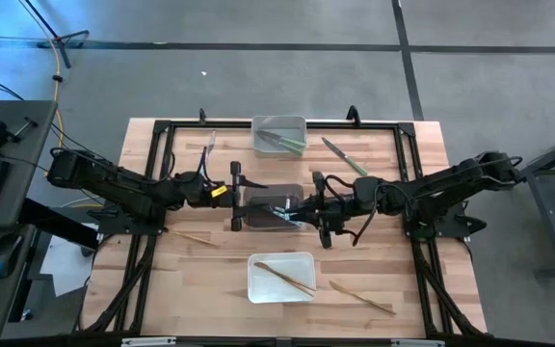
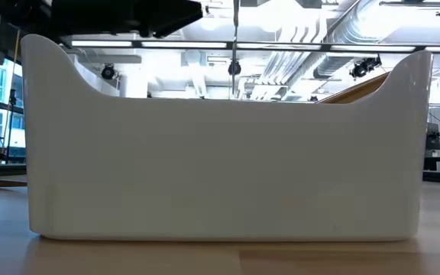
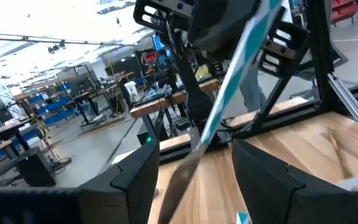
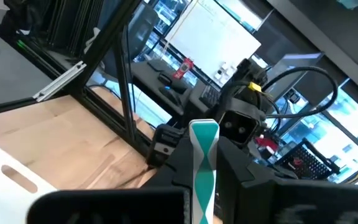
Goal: Sort silverware by color (type)
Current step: Put the blue patterned table knife into the black bin
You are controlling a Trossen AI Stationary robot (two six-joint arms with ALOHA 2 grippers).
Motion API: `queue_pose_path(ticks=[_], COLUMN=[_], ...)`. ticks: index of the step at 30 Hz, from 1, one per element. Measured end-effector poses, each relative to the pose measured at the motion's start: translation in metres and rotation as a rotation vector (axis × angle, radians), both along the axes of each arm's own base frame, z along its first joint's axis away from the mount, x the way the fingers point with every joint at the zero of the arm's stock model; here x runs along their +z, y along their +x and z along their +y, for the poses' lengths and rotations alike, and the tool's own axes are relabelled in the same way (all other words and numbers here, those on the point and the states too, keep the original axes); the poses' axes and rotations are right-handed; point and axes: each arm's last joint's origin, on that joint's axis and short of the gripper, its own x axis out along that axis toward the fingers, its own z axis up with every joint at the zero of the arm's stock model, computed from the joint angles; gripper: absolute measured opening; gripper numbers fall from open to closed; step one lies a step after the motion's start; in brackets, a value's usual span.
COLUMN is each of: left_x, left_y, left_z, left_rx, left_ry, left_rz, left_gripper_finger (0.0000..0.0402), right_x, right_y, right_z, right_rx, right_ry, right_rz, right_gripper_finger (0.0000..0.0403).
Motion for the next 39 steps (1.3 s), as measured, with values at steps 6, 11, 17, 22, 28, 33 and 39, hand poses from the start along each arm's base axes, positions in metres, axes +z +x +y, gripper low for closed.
queue_pose_path(ticks=[6, 11, 17, 22, 28, 33, 39], left_x=[0.005, 0.005, 0.009, 0.013, 0.021, 0.022, 0.022], left_y=[0.016, 0.035, 0.055, 0.064, 0.063, 0.063, 0.063], left_z=[-0.008, -0.019, -0.024, -0.025, -0.024, -0.025, -0.024], left_rx=[-0.013, 0.036, 0.110, 0.127, 0.157, 0.126, 0.082], left_ry=[0.061, 0.128, 0.148, 0.139, 0.103, 0.095, 0.137], left_rz=[0.000, 0.012, 0.015, 0.004, -0.059, -0.062, -0.070], left_gripper_finger=[0.0193, 0.0193, 0.0193, 0.0184, 0.0159, 0.0158, 0.0148], right_x=[0.001, 0.001, 0.002, 0.002, 0.001, 0.001, 0.001], right_y=[0.001, 0.003, 0.003, 0.003, 0.003, 0.003, 0.003], right_z=[-0.005, -0.015, -0.022, -0.022, -0.022, -0.022, -0.022], right_rx=[-0.020, -0.054, -0.079, -0.079, -0.075, -0.075, -0.075], right_ry=[-0.008, 0.009, 0.020, 0.018, 0.019, 0.018, 0.018], right_rz=[-0.013, -0.010, -0.012, -0.015, -0.008, -0.008, -0.008], right_gripper_finger=[0.0009, 0.0009, 0.0009, 0.0009, 0.0009, 0.0009, 0.0009])
